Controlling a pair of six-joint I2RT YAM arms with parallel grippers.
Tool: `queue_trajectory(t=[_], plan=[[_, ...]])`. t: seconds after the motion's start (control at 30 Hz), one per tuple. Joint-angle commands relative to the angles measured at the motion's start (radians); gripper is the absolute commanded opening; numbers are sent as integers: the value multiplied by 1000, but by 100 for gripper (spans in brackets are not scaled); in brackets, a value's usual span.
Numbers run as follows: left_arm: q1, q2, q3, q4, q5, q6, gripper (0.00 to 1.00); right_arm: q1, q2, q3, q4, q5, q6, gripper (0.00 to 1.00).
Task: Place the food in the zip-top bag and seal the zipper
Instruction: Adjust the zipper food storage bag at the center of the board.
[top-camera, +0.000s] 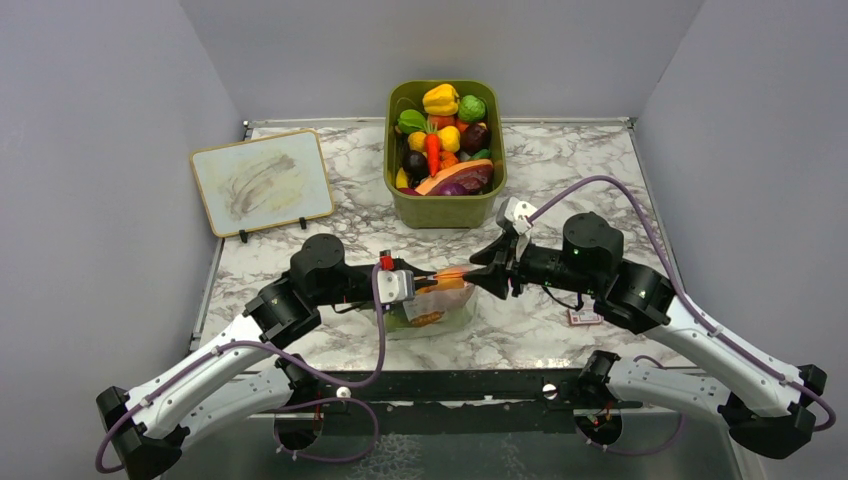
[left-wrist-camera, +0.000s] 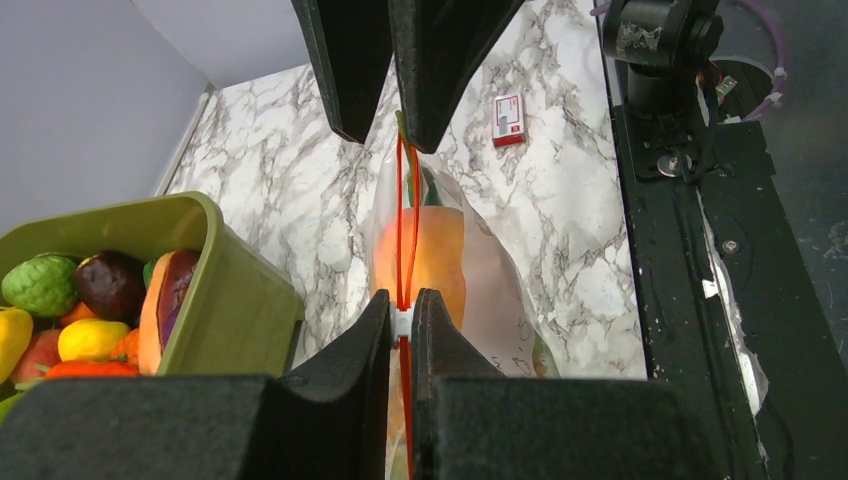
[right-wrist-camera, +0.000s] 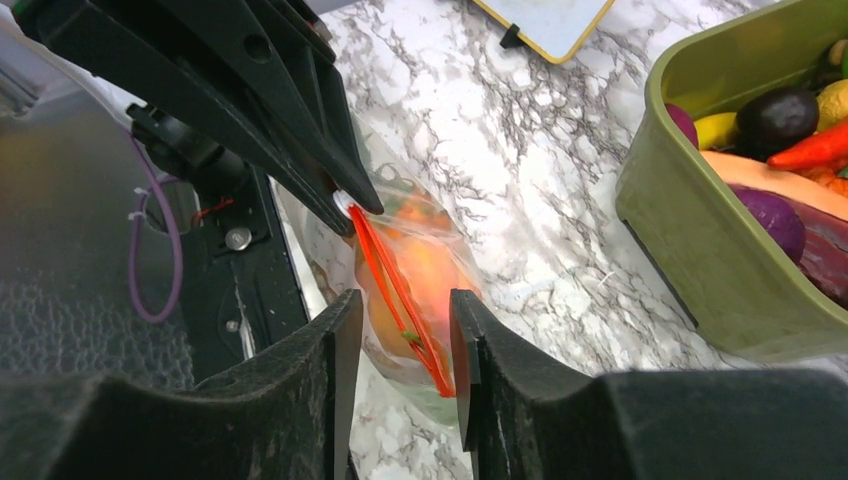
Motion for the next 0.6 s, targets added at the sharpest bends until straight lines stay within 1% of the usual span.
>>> queue_trajectory(t=[0.0, 0.1, 0.2, 0.23, 0.37, 0.4, 0.57], plan=[[-4, -7, 47, 61, 30, 16, 0, 0, -9, 41, -43, 45, -33, 40], [-4, -6, 47, 61, 32, 14, 0, 0, -4, 43, -55, 55, -39, 41], [-3, -6, 44, 63, 32, 14, 0, 0, 2, 40, -53, 43, -40, 35], [-4, -7, 43, 65, 33, 13, 0, 0, 2, 38, -47, 44, -38, 31], [-4, -6, 36, 74, 35, 8, 0, 0, -2, 30, -25, 42, -42, 4], [-3, -8, 37, 73, 35, 8, 0, 0, -4, 31, -24, 45, -42, 1], [-4, -9, 31, 73, 29, 8, 0, 1, -11, 47, -33, 49, -43, 1]])
